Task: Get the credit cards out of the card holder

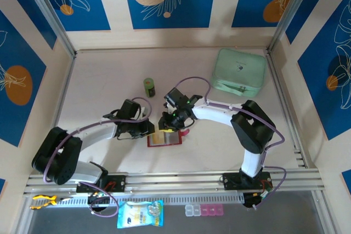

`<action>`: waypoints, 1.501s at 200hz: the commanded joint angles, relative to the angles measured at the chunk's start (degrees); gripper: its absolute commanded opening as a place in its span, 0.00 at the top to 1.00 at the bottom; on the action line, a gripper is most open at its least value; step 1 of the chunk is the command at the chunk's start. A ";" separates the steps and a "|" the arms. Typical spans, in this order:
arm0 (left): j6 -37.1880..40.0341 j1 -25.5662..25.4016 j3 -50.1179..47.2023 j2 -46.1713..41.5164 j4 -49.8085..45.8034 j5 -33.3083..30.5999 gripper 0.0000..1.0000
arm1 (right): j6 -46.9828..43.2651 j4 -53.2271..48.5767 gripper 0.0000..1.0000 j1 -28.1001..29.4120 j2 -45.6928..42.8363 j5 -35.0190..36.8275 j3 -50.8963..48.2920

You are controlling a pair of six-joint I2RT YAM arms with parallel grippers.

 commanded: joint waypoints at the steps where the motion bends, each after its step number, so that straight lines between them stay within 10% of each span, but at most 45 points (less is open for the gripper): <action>1: 1.43 0.61 -1.23 0.74 -0.58 1.13 0.87 | 1.01 1.50 0.73 0.37 1.47 -2.39 -1.03; 300: 1.92 0.75 -1.44 0.09 -3.05 -0.12 0.92 | -0.27 0.72 0.77 0.27 7.15 -3.44 0.06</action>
